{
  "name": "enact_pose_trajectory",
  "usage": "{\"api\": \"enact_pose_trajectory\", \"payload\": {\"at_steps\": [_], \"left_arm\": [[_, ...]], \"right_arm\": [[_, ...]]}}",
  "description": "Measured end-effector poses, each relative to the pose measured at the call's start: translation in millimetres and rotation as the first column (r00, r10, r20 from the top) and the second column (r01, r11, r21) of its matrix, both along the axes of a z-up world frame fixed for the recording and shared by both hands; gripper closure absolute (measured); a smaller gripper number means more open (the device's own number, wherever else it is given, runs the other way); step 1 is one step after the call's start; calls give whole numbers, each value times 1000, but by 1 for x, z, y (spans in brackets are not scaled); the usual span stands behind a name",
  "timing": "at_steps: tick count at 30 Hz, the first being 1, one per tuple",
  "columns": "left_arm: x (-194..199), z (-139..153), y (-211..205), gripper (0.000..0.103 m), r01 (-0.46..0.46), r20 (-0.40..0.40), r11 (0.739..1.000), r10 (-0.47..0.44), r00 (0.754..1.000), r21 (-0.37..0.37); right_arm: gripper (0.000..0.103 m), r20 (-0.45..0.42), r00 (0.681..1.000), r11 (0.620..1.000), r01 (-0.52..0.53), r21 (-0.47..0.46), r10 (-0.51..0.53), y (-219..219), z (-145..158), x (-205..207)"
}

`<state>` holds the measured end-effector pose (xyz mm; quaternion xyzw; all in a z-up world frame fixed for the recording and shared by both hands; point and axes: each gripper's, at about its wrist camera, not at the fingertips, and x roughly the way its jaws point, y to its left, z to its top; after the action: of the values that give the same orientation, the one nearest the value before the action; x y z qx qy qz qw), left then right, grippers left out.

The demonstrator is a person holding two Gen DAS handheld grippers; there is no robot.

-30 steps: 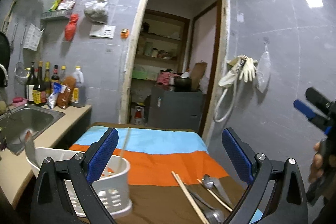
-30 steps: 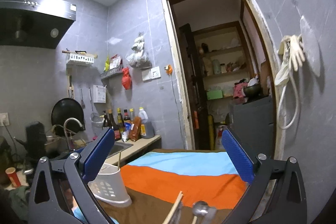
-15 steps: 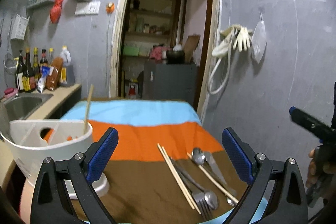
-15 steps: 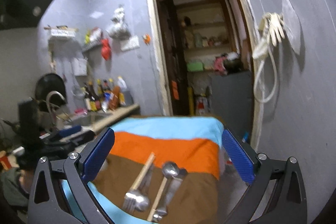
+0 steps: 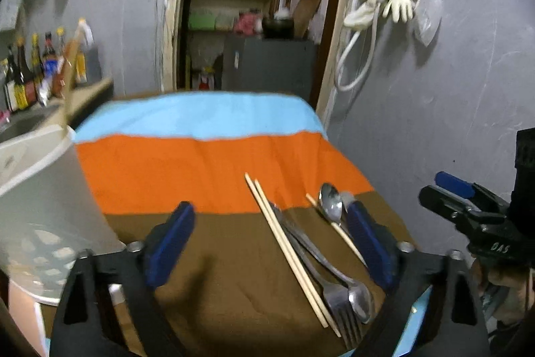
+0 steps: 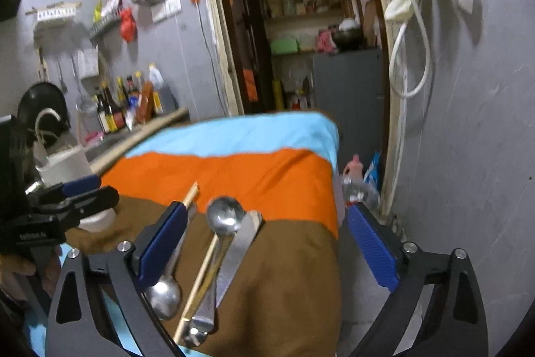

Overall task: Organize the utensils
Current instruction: 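Close the left tool on a chopstick while the right tool closes on the metal knife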

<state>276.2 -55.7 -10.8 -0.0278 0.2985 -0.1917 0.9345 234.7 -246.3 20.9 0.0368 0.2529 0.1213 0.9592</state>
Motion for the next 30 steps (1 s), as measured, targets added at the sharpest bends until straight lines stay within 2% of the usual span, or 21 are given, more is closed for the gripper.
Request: {"api": "enact_pose_trajectory", "payload": {"at_steps": [2,5,8,13,17,30], "left_arm": [[11,-7,0,39,3,-53,1000,-3,999,1],[28,-18,1,53,20,-145,1000,-21,989,-2],[41,-24,1,65,39,-210,999,-40,977,-11],[58,-34,1,77,50,-287,999,-53,956,-19],[65,-35,3,83,42,-304,999,-46,952,-20],[72,-37,-1,86,59,-309,998,-56,949,1]], "right_arm": [[19,-38,999,1000,-10,-12,9,4,-7,8],[33,-93,995,998,-28,-49,23,11,-17,19],[37,-145,988,996,-56,-76,45,18,-25,30],[40,-187,981,991,-69,-115,46,25,-29,39],[42,-227,972,989,-83,-121,53,27,-34,46],[42,-274,960,984,-97,-147,54,32,-41,60]]}}
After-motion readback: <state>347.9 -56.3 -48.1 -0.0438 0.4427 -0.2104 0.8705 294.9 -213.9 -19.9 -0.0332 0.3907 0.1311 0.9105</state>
